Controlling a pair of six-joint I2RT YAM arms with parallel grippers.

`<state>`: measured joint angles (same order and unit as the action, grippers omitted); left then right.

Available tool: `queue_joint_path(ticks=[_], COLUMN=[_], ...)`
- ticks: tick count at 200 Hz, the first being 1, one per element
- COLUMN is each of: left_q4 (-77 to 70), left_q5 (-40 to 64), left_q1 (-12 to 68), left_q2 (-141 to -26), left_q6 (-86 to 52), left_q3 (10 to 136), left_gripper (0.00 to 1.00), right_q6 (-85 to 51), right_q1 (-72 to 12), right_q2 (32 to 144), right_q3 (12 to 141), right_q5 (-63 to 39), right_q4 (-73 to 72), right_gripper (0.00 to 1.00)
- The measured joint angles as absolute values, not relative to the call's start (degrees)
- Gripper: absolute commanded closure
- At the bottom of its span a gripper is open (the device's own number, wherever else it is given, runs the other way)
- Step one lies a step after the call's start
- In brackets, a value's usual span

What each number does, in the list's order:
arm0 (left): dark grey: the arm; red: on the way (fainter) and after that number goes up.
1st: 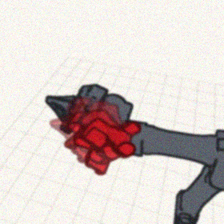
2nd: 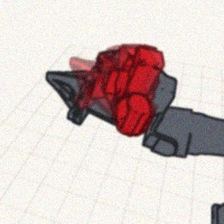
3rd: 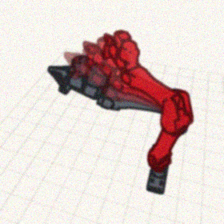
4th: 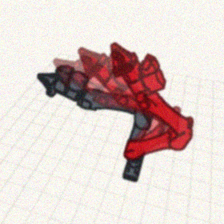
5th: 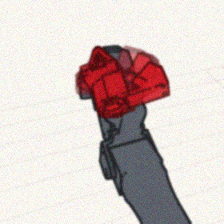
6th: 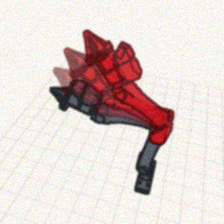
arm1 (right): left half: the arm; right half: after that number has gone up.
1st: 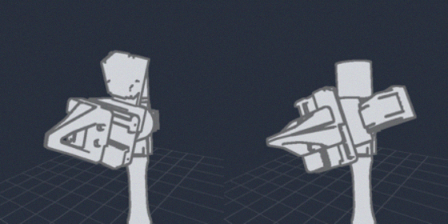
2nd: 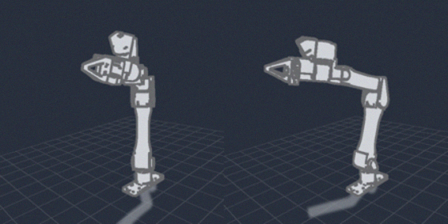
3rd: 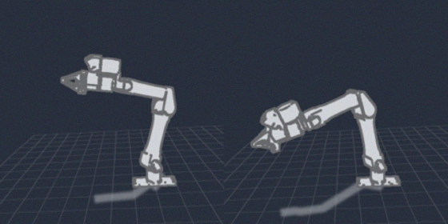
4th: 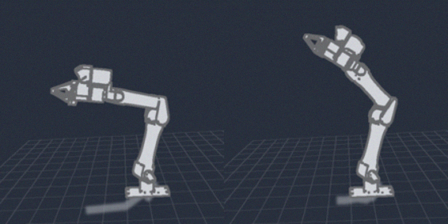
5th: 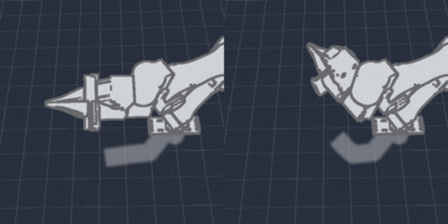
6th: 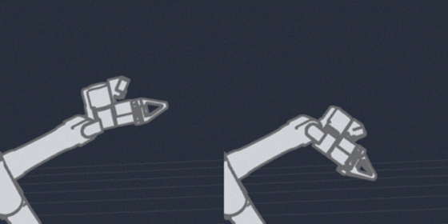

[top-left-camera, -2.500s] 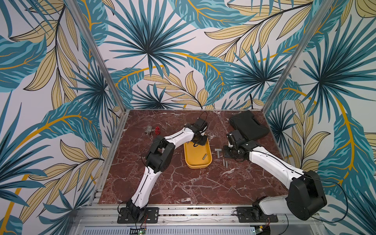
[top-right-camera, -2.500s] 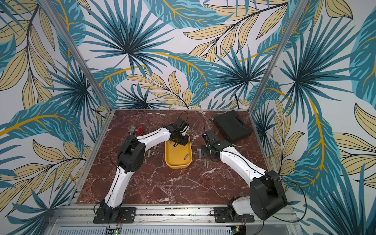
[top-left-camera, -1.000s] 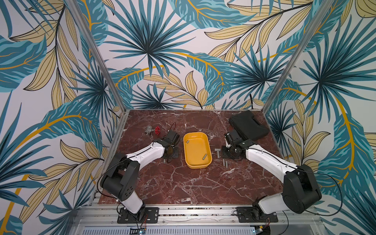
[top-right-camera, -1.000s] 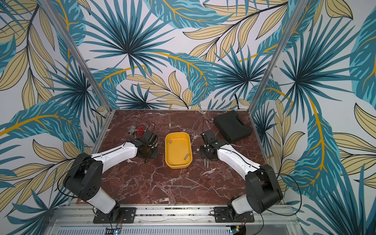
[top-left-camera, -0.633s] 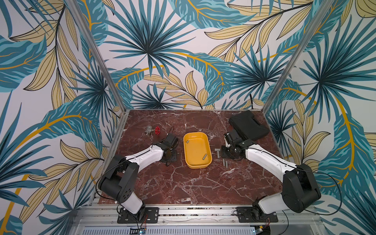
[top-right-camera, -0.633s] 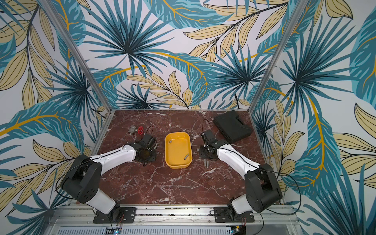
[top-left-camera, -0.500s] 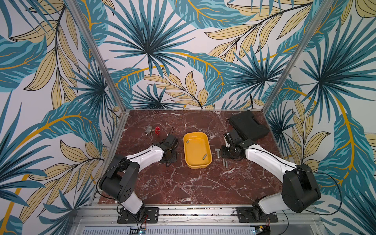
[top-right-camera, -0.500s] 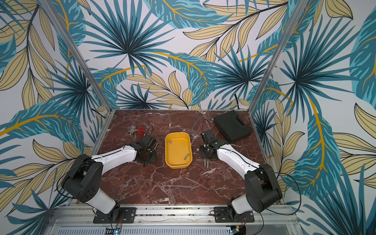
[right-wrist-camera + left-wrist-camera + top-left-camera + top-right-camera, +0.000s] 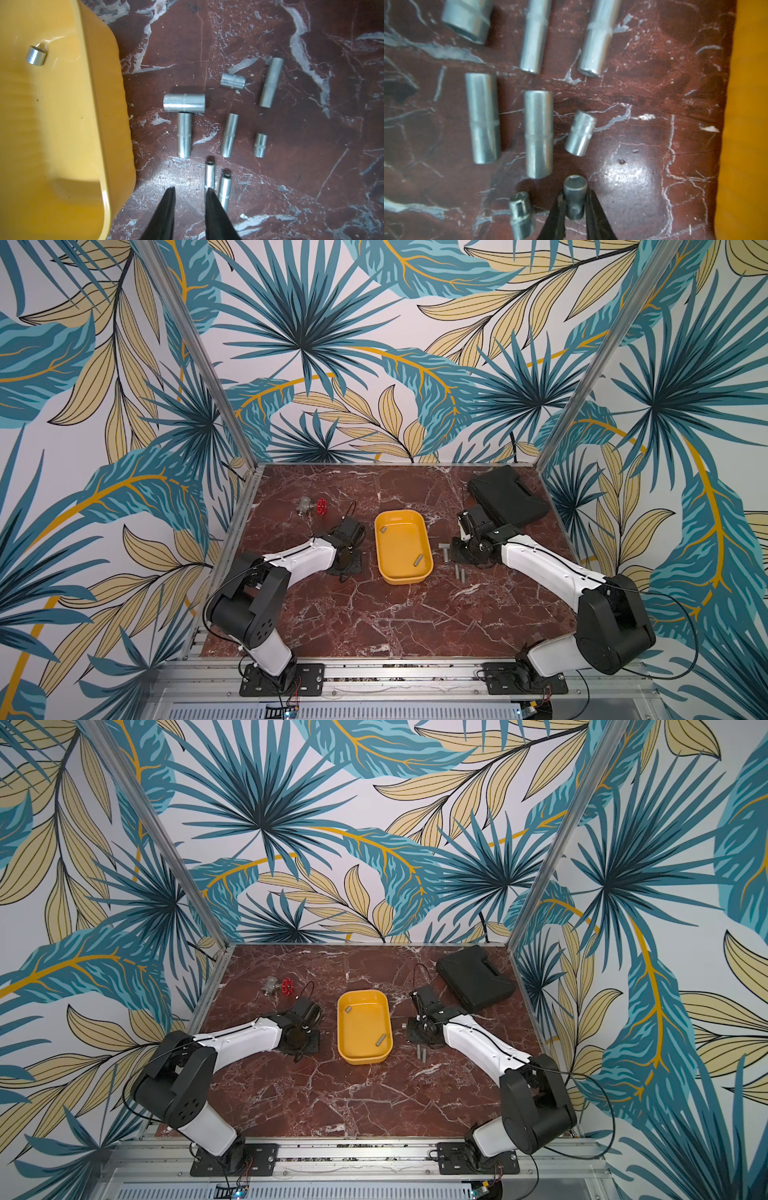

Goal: Take out the socket from the storage box
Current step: Place the socket head at the center of the board.

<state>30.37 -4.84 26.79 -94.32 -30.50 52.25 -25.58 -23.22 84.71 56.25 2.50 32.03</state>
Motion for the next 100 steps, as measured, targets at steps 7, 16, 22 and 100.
queue_joint_path(ticks=[7,16,22,100], left_q4=[30.39,30.37,30.28,31.7], left_q5=[-4.93,-4.99,-5.02,-5.69], left_q1=[26.79,26.79,26.79,26.79], left_q2=[-94.43,-94.63,-94.63,-93.89], left_q6=[-30.5,-30.48,-30.5,-30.41], left_q3=[52.23,52.23,52.23,52.23], left_gripper=[0.77,0.77,0.77,0.72], right_q6=[-25.43,-25.19,-25.02,-22.28], right_q1=[-23.22,-23.22,-23.22,-23.22], right_q2=[84.71,84.71,84.71,87.22], right_q3=[56.34,56.51,56.64,63.44], right_q5=[2.5,2.5,2.48,-0.01], right_q4=[32.03,32.05,32.05,33.19], right_gripper=[0.7,0.7,0.69,0.66])
